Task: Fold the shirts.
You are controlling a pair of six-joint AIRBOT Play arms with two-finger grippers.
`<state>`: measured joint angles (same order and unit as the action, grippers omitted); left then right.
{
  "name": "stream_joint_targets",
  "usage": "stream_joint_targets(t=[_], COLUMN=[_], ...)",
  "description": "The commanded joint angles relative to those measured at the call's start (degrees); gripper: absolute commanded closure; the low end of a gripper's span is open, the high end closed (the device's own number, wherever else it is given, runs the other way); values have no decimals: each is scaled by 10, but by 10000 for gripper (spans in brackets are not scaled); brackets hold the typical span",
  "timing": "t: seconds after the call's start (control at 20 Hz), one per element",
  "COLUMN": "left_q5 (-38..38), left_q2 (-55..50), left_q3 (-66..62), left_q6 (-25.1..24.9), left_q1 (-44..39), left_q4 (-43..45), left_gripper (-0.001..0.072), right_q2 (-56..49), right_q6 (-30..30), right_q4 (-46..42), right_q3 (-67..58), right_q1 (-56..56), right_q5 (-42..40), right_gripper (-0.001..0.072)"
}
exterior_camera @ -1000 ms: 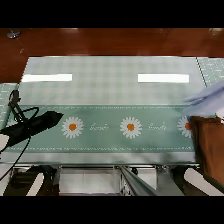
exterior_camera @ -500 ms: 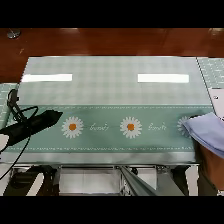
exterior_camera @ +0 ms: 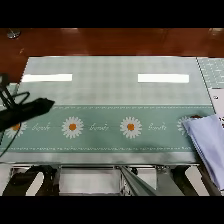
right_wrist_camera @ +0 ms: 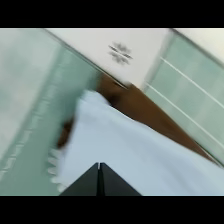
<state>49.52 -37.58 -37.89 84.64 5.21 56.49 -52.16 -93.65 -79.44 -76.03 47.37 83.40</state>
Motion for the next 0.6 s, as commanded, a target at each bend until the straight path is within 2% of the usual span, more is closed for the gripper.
stream_joint_targets(t=[0.0,0.15,0.2,0.25,0.35,0.4,0.55], left_q5=[47,47,35,24,29,42,80], left_q2=[-114,-195,-214,-233,-278,-300,-346], left_q3=[-188,-307,-312,-306,-284,-278,-278], left_q6=[-50,-53,-41,-6,73,97,123], left_q1=[-19,-125,-162,-190,-207,-200,-176], left_q4=[-25,37,84,146,249,277,284], left_gripper=[687,688,688,688,688,688,686], right_q2=[-103,-175,-204,-237,-294,-315,-344], right_q6=[50,53,56,46,14,-9,-101], right_q4=[130,94,57,10,-60,-90,-187], right_q3=[-128,-134,-131,-119,-77,-50,12], right_q1=[-220,-454,-510,-558,-611,-620,-617], right_q5=[-114,-214,-207,-190,-150,-138,-124], right_gripper=[689,689,689,689,689,689,689])
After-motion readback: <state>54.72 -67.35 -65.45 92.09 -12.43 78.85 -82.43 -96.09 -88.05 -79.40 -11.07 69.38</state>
